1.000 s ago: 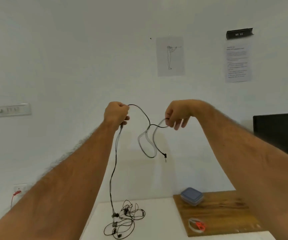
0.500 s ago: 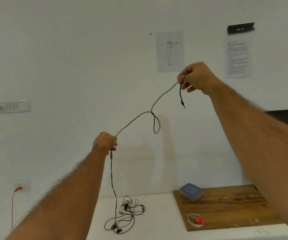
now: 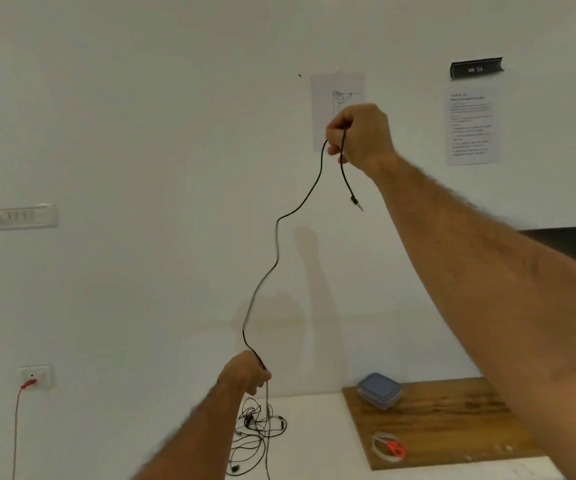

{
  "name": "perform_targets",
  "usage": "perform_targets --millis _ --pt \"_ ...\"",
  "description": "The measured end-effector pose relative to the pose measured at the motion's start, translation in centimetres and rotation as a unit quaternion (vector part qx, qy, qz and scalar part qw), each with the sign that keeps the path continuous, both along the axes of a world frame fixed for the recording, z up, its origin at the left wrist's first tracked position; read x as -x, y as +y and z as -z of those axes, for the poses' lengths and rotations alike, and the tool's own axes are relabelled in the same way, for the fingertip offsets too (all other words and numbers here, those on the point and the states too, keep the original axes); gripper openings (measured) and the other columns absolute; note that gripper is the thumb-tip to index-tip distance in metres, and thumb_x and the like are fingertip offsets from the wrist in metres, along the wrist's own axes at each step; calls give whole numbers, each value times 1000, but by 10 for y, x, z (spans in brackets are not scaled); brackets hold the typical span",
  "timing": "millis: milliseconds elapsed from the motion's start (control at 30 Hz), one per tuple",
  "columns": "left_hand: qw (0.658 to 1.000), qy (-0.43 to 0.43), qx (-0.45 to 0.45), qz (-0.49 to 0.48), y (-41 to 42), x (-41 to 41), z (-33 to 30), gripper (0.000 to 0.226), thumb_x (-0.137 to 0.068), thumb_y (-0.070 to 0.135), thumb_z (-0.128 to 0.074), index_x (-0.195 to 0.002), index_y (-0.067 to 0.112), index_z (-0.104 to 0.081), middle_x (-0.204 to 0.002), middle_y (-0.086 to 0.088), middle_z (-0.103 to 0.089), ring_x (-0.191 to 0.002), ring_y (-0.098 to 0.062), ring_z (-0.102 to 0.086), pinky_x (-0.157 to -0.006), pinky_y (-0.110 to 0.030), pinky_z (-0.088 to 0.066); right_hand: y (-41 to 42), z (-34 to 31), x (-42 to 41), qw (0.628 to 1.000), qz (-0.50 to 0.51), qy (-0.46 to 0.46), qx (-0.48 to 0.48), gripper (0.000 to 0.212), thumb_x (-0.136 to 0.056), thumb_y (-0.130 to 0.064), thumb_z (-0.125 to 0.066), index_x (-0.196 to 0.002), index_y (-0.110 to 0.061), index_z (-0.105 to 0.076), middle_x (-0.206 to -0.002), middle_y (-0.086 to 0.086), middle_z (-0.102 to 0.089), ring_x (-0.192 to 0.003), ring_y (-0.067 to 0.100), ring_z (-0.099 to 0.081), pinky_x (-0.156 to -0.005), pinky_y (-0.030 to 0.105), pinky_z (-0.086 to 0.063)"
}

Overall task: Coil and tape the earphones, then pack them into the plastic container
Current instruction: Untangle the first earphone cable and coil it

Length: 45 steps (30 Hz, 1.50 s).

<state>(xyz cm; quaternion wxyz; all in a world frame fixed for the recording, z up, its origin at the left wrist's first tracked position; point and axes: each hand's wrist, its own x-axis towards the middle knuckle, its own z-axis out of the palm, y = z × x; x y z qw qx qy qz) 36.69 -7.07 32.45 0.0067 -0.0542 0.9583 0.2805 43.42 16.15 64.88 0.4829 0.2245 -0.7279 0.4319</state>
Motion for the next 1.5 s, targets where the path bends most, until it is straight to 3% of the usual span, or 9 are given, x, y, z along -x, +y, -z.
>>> perform_targets --millis 100,267,400,533,733,1100,1200,1267,1500 --pt "999 -17 29 32 13 -7 -33 26 -90 15 -65 -115 12 -65 -105 -5 -71 -95 -18 -72 -52 -20 -46 -8 12 7 998 1 -28 -56 11 -83 1 -59 -81 -4 -69 -70 4 -67 -57 12 -68 -46 24 -54" --pt "986 -113 33 121 12 -26 -116 41 -90 9 -66 -129 13 -54 -125 -7 -66 -108 -25 -67 -88 -41 -51 -19 32 18 986 41 -45 -153 12 -87 -3 -60 -83 -10 -69 -75 0 -67 -61 10 -68 -44 18 -50" --pt "979 107 -121 124 18 -44 -179 14 -94 12 -59 -106 13 -64 -104 -8 -69 -80 -19 -68 -67 -26 -47 -30 35 14 949 128 -62 -280 17 -83 -1 -59 -79 -13 -69 -79 -2 -67 -66 11 -59 -61 23 -52" --pt "891 340 -292 74 41 -74 -227 17 -98 21 -47 -96 12 -62 -91 -7 -66 -67 -15 -60 -60 -26 -47 -44 37 11 912 219 -60 -341 9 -80 -4 -61 -83 -8 -68 -86 7 -69 -81 24 -65 -70 34 -56" --pt "880 291 -336 167 64 -94 -239 46 -94 54 -52 -113 14 -61 -98 1 -69 -80 -12 -71 -77 -32 -57 -50 35 8 882 284 -95 -365 20 -86 -11 -63 -70 -10 -52 -68 1 -50 -64 18 -51 -58 31 -42" --pt "882 147 -395 211 41 -79 -211 24 -101 36 -48 -96 16 -62 -60 9 -35 -47 -7 -30 -47 -19 -36 6 45 23 947 23 -251 -197 11 -80 -10 -68 -90 -7 -69 -83 8 -75 -69 18 -68 -68 29 -49" --pt "878 132 -410 208 39 -82 -211 24 -102 38 -45 -91 20 -56 -58 10 -29 -46 -6 -23 -41 -16 -26 17 51 21 902 -200 -349 -158 8 -90 -7 -63 -97 -10 -64 -71 3 -69 -61 15 -67 -80 40 -57" --pt "872 132 -420 215 39 -82 -212 27 -103 39 -41 -85 21 -51 -58 10 -26 -47 -7 -20 -39 -16 -23 18 53 15 861 -277 -388 -176 7 -93 -8 -60 -98 -12 -63 -63 -1 -50 -49 10 -45 -63 33 -57" --pt "848 105 -442 274 47 -85 -202 39 -105 44 -30 -92 17 -56 -60 7 -28 -50 -9 -24 -50 -22 -31 2 47 11 935 -196 -244 -163 6 -89 -13 -69 -85 -11 -66 -54 -5 -39 -47 10 -31 -44 22 -33"
